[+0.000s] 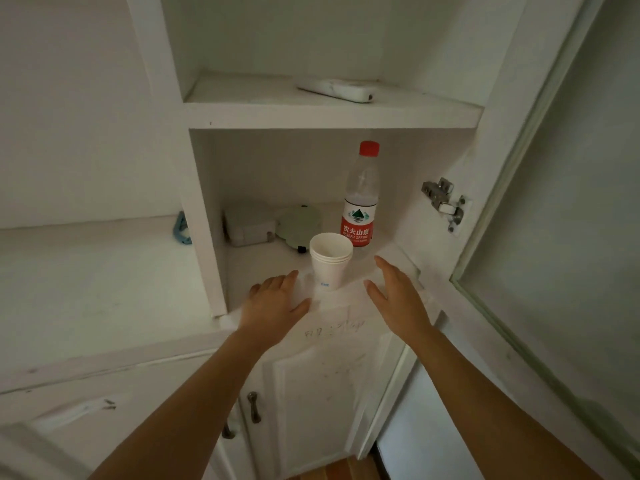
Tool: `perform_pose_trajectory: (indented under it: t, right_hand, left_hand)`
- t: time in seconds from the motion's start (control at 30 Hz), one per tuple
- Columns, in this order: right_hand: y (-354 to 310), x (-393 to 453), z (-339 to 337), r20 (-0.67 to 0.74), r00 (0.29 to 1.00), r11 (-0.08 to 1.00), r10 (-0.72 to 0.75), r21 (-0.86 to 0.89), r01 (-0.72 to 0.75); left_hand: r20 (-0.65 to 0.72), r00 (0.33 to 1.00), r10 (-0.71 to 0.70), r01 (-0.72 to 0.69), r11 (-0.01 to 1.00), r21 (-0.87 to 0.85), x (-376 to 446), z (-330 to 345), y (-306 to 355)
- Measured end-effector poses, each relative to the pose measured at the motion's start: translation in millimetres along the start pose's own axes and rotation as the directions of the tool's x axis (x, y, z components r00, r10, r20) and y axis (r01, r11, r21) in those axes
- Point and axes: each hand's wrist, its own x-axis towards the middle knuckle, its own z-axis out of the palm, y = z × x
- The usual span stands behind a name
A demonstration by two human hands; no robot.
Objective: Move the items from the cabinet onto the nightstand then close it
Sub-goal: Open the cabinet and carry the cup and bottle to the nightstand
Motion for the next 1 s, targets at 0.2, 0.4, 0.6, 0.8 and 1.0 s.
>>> perform_pose_trajectory:
  t: [0.2, 0.4, 0.6, 0.8, 1.0]
  right_hand:
    - [0.6, 31.9, -2.0, -0.024, 0.998, 0.987, 0.058, 0.154, -0.053]
    - [-4.4, 63.9, -3.0, -0.031, 0.992, 0.940, 0.118, 0.325, -0.102]
    - [-9.3, 93.4, -3.6, -0.054, 0.983, 0.877, 0.174, 0.464, -0.129]
    - [-17.8, 110.8, -3.7, -0.069, 0.993, 0.807, 0.098, 0.590, -0.039]
    - [-27.7, 124.7, -0.3, -0.100, 0.985, 0.801, 0.138, 0.597, -0.052]
  left_hand:
    - [-0.027, 0.989, -0.147, 0.138, 0.969, -0.205, 13.1, 4.2, 24.8]
    - [-0.064, 0.976, -0.208, 0.160, 0.886, -0.434, 41.7, 5.7, 46.3]
    - [0.016, 0.973, -0.230, 0.180, 0.718, -0.672, 53.6, 8.4, 49.0]
    - [-0.008, 0.968, -0.249, 0.163, 0.657, -0.736, 60.9, 1.6, 38.2]
    - [-0.008, 0.965, -0.262, 0.168, 0.643, -0.748, 64.4, -8.3, 22.0]
